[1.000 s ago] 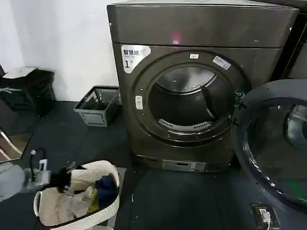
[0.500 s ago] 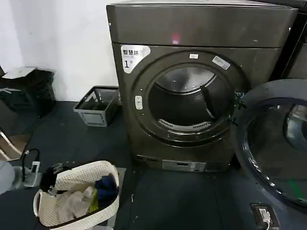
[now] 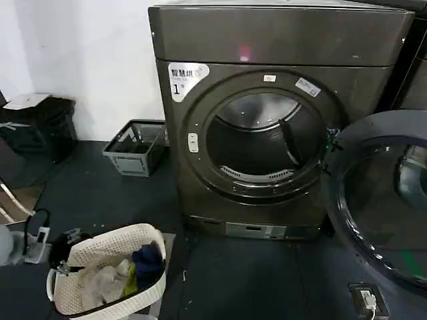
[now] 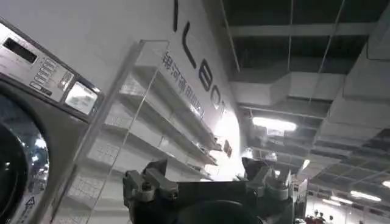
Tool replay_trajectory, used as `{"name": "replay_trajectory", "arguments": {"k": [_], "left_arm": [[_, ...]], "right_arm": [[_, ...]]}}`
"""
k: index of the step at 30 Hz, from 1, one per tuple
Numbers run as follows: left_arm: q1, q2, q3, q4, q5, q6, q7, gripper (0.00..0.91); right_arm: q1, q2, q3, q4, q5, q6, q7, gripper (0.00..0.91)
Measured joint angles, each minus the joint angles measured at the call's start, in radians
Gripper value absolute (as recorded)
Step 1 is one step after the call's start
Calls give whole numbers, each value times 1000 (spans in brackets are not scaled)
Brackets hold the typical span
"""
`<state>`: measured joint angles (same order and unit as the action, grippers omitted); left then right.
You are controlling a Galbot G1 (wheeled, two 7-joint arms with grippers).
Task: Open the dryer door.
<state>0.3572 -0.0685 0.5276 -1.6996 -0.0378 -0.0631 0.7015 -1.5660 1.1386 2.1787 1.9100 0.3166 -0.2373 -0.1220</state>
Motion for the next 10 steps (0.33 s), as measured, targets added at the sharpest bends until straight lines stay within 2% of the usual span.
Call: {"name": "replay_trajectory", "arguments": {"k": [10], "left_arm": [[1,-1,-3,10,9,-11,3,907]], "right_arm": [[-2,3,23,7,-3,-20,22,907]]}}
